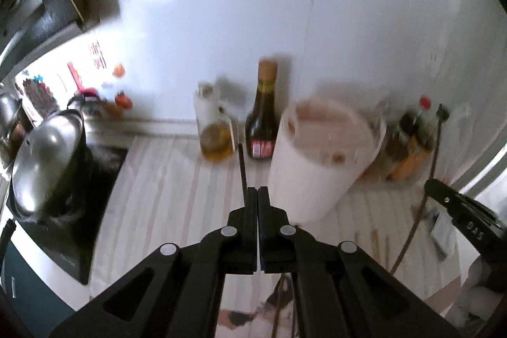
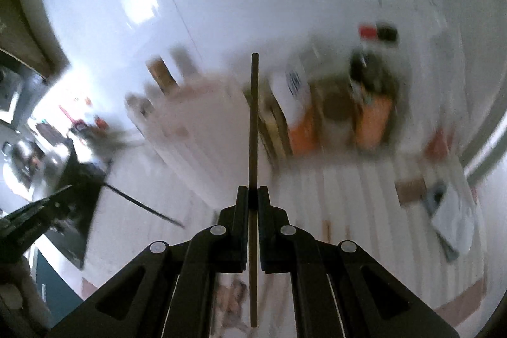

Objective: Organize utensils

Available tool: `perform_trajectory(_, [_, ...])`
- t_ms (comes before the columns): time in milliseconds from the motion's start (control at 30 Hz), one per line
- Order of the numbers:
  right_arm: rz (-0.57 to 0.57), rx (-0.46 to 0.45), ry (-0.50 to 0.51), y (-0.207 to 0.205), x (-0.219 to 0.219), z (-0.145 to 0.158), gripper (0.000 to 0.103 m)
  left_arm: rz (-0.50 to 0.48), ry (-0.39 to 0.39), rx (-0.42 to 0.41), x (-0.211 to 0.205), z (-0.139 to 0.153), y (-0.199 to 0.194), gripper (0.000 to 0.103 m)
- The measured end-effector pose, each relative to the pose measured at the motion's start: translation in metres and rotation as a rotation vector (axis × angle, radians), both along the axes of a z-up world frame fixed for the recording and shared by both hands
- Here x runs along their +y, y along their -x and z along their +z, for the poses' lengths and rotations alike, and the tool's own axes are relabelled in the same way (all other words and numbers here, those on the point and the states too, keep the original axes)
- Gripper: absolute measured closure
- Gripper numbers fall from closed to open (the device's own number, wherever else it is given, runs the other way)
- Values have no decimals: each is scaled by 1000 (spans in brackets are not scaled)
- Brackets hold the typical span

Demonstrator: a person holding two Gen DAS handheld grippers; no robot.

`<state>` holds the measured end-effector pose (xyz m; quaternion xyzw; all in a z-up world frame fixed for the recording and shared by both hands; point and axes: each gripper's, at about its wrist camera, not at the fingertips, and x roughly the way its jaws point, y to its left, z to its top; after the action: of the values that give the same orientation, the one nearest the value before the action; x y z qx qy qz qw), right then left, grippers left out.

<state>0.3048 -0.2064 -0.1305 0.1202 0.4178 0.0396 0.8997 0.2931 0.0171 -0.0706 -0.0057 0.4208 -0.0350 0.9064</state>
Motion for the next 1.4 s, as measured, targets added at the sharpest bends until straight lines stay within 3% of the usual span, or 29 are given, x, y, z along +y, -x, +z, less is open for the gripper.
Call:
perform_trajectory(100, [18,-35,-19,-12,8,19,98,8,13,-15,7,10,-7,103])
perform_trajectory(167, [28,-29,-31,-18,12,25,98,12,17,11,12,4,-12,100])
perform_trajectory(233, [35,-12,-32,-18,16,20,98,30,71,73,23,-14,-19,96])
perform_trajectory(300, [32,40,-39,-19,15,0,98,62,90,148,33,-47,-30,81])
perform_trajectory(367, [17,89,-31,-18,12,-23,98,78,73,191,37,-73,-38,55])
perform_trajectory(400, [3,124,-34,-17,8,-37,98,89,77,229,40,-96,-46,53])
perform_trajectory(567, [-63,289,-13,-11,-7,-105,98,87,146,409,37,-177,-79,53])
perform_trajectory(700, [-118,395,24,-6,-20,-150,98,39,127,486,12,-222,-91,53])
perform_trajectory(900, [-188,496,43,0,-39,-199,98,-13,47,518,-21,-256,-103,53])
perform_trajectory(1067, [-201,527,55,2,-40,-215,98,7,5,483,-21,-271,-103,55])
perform_trajectory(1133, [-200,538,62,3,-37,-221,98,0,-39,461,-24,-273,-100,72])
perform_trajectory(1167, [-198,543,64,3,-37,-223,98,-5,-59,469,-25,-275,-100,92])
perform_trajectory(1267, [-190,557,81,4,-34,-229,98,-25,-77,465,-24,-280,-96,101])
perform_trajectory(1400, [-175,572,104,8,-30,-232,98,-31,-87,461,-11,-283,-78,102])
